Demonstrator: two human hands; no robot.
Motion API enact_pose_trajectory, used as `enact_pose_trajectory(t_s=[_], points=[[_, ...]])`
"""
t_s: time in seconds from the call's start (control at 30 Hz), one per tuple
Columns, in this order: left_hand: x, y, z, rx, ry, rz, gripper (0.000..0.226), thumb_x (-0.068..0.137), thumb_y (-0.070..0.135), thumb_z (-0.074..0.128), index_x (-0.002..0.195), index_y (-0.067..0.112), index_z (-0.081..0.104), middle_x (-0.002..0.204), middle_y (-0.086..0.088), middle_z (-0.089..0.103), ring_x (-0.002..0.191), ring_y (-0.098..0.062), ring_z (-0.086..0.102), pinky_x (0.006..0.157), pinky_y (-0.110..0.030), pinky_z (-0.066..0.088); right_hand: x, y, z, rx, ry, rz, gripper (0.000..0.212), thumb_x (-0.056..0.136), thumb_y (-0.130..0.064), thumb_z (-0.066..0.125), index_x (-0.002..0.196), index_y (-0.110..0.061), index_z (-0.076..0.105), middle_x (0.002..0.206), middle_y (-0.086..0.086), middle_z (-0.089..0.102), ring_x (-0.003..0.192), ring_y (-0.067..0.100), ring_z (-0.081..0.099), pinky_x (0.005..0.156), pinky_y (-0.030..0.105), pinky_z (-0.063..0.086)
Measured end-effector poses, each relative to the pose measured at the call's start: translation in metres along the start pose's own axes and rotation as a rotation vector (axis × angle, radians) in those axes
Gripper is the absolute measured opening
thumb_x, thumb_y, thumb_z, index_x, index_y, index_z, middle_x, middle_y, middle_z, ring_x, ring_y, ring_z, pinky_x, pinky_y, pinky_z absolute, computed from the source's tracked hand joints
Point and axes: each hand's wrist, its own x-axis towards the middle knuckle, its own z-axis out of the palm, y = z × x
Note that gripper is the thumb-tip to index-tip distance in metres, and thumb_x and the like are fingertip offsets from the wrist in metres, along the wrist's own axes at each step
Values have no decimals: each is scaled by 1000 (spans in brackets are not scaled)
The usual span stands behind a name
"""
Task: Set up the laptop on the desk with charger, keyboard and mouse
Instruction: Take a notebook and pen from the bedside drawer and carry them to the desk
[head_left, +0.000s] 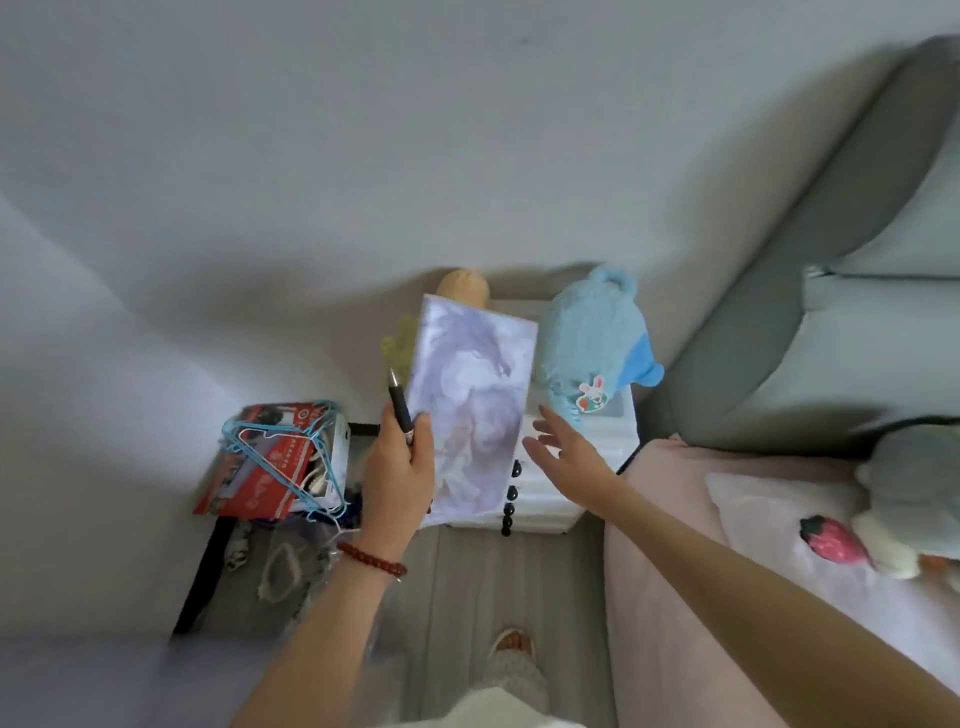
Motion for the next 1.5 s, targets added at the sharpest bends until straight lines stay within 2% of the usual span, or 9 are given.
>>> enact_pose_trajectory(t_s=[0.13,0.3,0.4,0.7,0.9,1.0,1.2,1.37,1.5], points=[[-38,50,24,-179,-310,17,28,96,18,44,69,21,36,52,4,29,39,-5,37,43,-20,27,-89,11,-33,456,295,42,19,91,-30,55,97,-12,56,83,-5,62,84,15,59,65,12,48],[-137,121,78,-185,-710,132,25,97,22,39,73,16,37,54,2,33,39,-4,35,39,-17,27,-254,86,-68,718,634,151,5,91,-21,55,94,-24,58,83,-5,65,64,2,65,52,18,50],[-237,157,115,-84,-955,214,19,97,25,37,89,10,44,67,-1,47,65,-19,49,58,-30,36,-374,133,-75,723,889,268,8,91,-16,53,84,-20,54,75,-1,58,52,0,58,43,15,43],[-570,238,145,-5,-1525,501,17,97,32,36,91,17,44,85,-9,62,75,-30,63,72,-49,55,-733,221,35,644,1571,754,5,90,-15,47,89,-12,50,81,7,52,71,19,51,58,28,41],[-799,278,98,73,-1902,964,28,97,30,35,109,9,47,88,-16,64,82,-38,62,75,-48,52,-912,230,147,718,2027,1077,13,92,-15,49,81,-8,52,79,9,53,77,23,51,66,35,42],[-901,286,60,38,-2033,1170,26,97,23,36,105,2,49,95,-24,65,87,-41,60,76,-45,49,-988,229,196,724,2218,1184,14,93,-16,49,98,-5,55,87,7,56,81,21,51,71,33,41],[-1102,289,-7,-1,-2243,1442,26,95,19,36,111,4,49,94,-32,58,87,-46,56,66,-43,46,-1139,246,288,734,2447,1390,5,93,-17,48,89,-14,49,71,-5,48,74,19,45,67,26,33],[-1265,296,-66,23,-2291,1571,16,91,17,43,83,5,49,61,-3,48,67,-32,52,49,-31,31,-1267,257,348,783,2499,1585,6,92,-15,49,87,-13,48,78,2,49,76,20,45,69,28,32],[-1350,302,-110,-13,-2364,1633,19,88,16,44,72,8,49,55,-1,47,53,-23,46,45,-29,29,-1336,253,380,791,2516,1703,20,91,-17,50,73,-14,43,66,-2,44,68,20,42,62,30,31]])
